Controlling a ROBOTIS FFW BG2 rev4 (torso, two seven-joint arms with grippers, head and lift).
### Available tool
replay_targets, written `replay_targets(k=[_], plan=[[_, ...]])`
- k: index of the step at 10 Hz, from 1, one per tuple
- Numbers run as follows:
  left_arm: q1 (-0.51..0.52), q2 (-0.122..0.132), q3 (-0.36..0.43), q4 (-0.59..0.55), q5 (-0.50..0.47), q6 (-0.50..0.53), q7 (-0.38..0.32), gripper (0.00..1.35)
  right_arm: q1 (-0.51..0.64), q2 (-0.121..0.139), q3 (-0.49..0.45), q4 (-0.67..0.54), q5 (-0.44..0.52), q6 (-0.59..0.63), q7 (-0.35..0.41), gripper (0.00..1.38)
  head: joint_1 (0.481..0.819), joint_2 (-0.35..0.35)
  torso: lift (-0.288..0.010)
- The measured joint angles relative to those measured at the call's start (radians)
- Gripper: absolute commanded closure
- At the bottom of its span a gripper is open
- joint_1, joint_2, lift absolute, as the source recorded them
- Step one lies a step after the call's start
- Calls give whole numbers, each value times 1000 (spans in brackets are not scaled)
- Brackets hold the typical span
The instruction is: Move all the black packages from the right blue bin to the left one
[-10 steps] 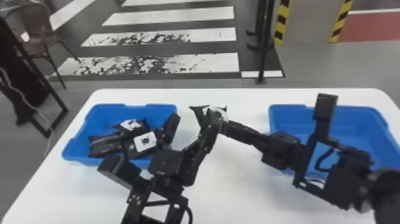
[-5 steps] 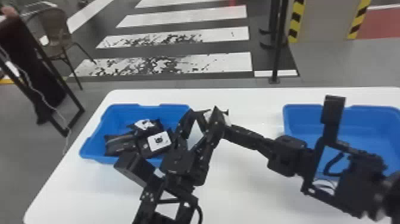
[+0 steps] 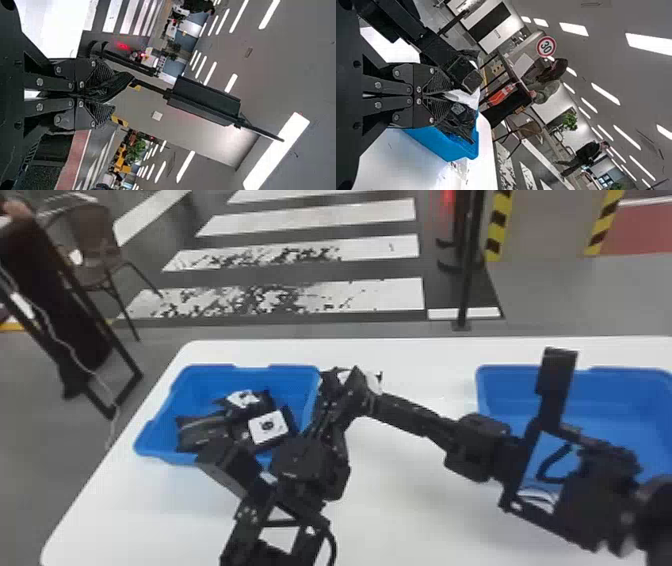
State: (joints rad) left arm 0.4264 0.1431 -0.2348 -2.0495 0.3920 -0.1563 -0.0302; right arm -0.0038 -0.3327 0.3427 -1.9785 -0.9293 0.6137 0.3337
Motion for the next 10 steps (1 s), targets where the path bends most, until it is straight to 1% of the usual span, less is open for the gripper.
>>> replay_targets(k=[1, 2, 3, 4, 5, 6, 7, 8, 9, 10], plan=[[-7, -5, 29, 1, -32, -18, 8, 1208, -1, 0, 2, 21, -11, -6, 6, 846, 695, 218, -183], [-24, -13, 81, 27, -89, -42, 21, 1208, 0, 0, 0, 46, -26, -14, 20, 433, 695, 235, -183], [-57, -23, 153, 90, -163, -85, 44, 1208, 5, -1, -10, 68, -37, -22, 36, 183, 695, 273, -183], [-103, -32, 237, 172, -254, -122, 67, 1208, 13, -2, -22, 76, -38, -26, 43, 125, 695, 320, -183], [-154, -39, 324, 259, -353, -135, 82, 1208, 19, -4, -32, 80, -38, -27, 48, 127, 695, 350, -183], [-194, -43, 388, 335, -430, -137, 106, 975, 25, -5, -39, 83, -38, -29, 52, 122, 695, 350, -183], [-211, -43, 419, 379, -445, -110, 123, 380, 30, -6, -45, 84, -34, -33, 59, 119, 695, 350, -183], [-203, -42, 420, 390, -371, -84, 110, 33, 38, -7, -55, 81, -19, -46, 69, 117, 695, 350, -183], [-175, -48, 409, 372, -278, -137, 99, 117, 50, -8, -71, 76, 0, -70, 78, 117, 695, 350, -183], [-125, -58, 385, 293, -207, -194, 98, 200, 67, -7, -91, 73, 27, -105, 82, 117, 695, 350, -183]])
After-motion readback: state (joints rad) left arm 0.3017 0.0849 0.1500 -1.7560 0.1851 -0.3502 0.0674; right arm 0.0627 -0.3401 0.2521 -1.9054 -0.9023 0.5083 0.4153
